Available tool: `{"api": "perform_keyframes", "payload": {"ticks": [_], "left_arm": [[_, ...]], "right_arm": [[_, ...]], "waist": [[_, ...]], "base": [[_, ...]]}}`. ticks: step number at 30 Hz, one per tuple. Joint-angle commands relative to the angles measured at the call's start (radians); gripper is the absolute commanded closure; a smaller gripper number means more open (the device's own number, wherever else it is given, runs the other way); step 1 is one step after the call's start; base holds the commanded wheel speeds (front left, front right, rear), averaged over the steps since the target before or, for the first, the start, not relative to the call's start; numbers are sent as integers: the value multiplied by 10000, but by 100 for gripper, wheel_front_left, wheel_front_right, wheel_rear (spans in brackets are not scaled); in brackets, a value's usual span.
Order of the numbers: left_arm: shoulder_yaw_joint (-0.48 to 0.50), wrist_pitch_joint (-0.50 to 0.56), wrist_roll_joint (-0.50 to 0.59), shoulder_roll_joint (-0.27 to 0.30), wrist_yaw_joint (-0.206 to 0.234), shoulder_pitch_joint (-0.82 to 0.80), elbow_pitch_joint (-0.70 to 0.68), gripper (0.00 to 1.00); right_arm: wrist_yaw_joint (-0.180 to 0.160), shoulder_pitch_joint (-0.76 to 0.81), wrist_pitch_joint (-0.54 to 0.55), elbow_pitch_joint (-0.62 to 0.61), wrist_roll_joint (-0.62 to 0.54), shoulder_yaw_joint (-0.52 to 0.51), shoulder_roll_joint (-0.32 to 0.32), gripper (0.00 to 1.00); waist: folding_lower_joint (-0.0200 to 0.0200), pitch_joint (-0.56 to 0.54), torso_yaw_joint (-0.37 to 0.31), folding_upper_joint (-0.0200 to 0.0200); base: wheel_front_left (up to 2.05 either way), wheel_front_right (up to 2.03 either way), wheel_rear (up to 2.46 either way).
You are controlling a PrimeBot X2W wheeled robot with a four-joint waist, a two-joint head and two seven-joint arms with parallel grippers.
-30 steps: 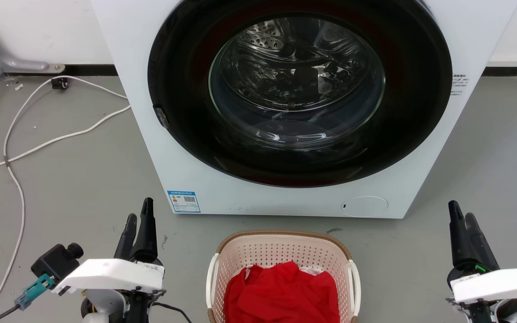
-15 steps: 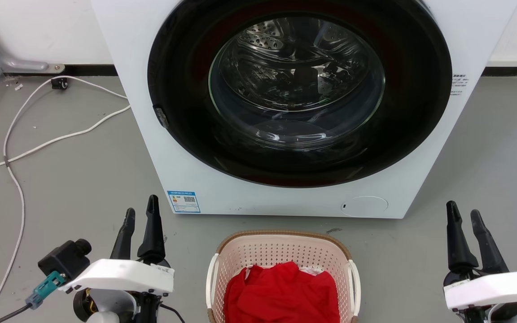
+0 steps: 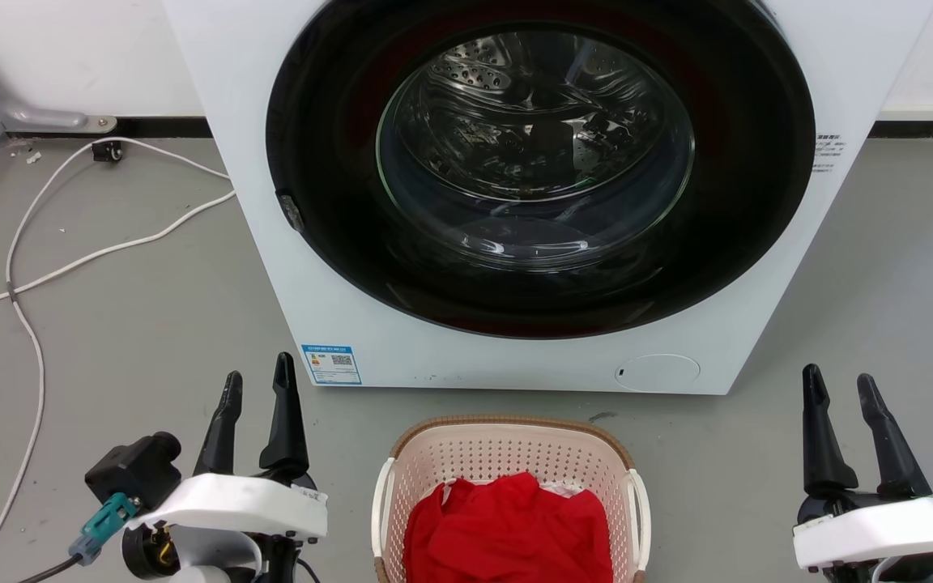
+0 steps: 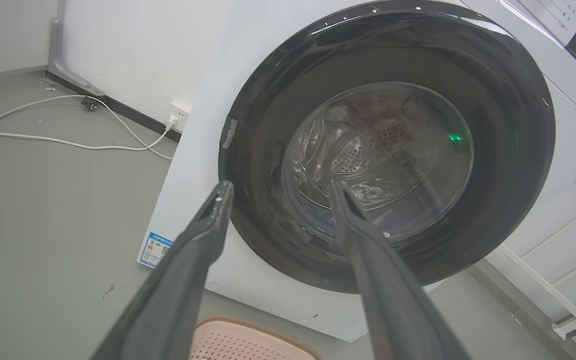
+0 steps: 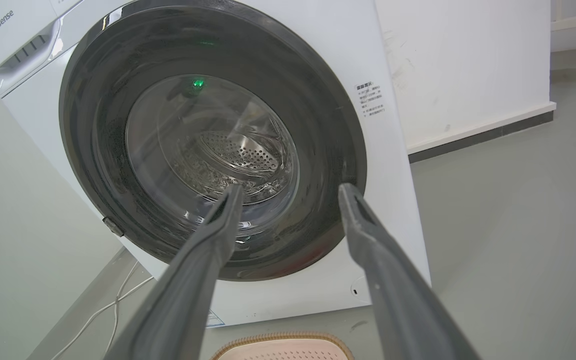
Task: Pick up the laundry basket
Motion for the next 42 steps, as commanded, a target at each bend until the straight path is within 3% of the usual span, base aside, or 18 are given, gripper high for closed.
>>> {"api": "perform_keyframes", "payload": {"ticks": [1, 42], "left_arm": [[-38, -106, 266, 30, 41, 29, -152, 0], [-382, -985, 3666, 40, 325, 342, -376, 0]], "right_arm": [[0, 37, -88, -168, -297, 18, -35, 0], [-1, 513, -967, -683, -3756, 49, -36, 0]], "waist": [[0, 1, -1, 0], [0, 61, -91, 0]], "base": [[0, 0, 0], [0, 0, 0]]}}
